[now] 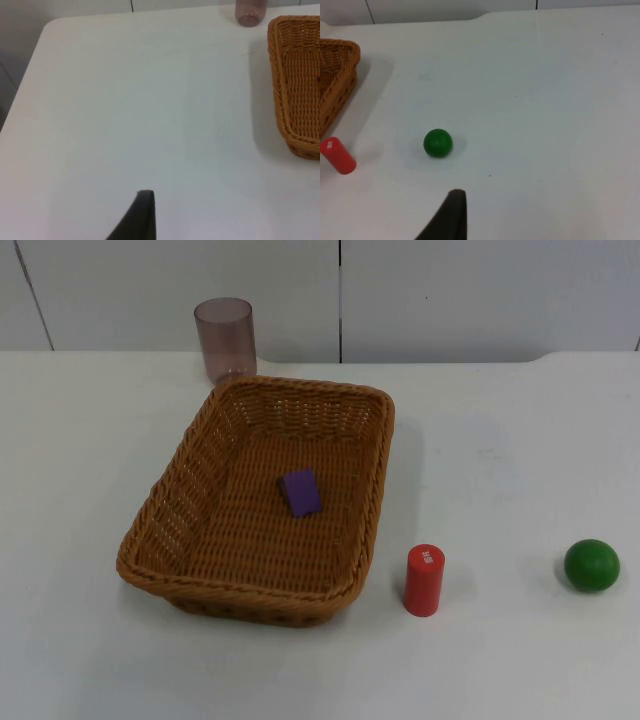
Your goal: Pick up the basket with the left hand and place the triangular block into the basket with the right hand.
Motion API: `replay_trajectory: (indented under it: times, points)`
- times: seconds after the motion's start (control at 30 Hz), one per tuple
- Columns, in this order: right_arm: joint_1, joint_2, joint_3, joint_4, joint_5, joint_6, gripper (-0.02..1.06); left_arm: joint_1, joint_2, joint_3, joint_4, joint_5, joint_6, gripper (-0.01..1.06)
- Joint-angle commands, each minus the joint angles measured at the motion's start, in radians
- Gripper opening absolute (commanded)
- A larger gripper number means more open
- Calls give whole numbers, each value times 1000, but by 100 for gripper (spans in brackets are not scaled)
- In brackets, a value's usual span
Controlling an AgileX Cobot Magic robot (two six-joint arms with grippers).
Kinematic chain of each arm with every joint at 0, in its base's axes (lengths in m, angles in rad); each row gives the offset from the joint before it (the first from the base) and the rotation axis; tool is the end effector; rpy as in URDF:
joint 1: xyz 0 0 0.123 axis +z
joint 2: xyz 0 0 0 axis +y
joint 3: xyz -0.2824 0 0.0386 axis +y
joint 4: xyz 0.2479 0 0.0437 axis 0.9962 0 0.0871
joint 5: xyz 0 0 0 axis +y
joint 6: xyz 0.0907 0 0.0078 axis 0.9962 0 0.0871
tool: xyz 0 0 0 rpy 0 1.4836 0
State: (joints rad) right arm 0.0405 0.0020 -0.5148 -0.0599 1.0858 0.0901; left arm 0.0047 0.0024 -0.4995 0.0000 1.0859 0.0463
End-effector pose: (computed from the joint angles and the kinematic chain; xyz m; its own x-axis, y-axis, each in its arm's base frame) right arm -0.0072 -0.0051 0.2794 -0.4646 0.0432 -0.8845 0.0353 0.9989 0.0303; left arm -0.0055 0.0000 0.2750 -0.4805 0.0440 -0.8759 0.0176 0.9990 0.0406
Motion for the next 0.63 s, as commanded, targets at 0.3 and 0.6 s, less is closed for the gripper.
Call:
replay_trajectory:
  times: [0.3, 0.6]
  points:
    - [4, -2, 0, 17, -8, -10, 105, -5, -2, 5, -6, -11, -10, 105]
    - [4, -2, 0, 60, -8, -83, 105, -5, -2, 5, -6, -11, -10, 105]
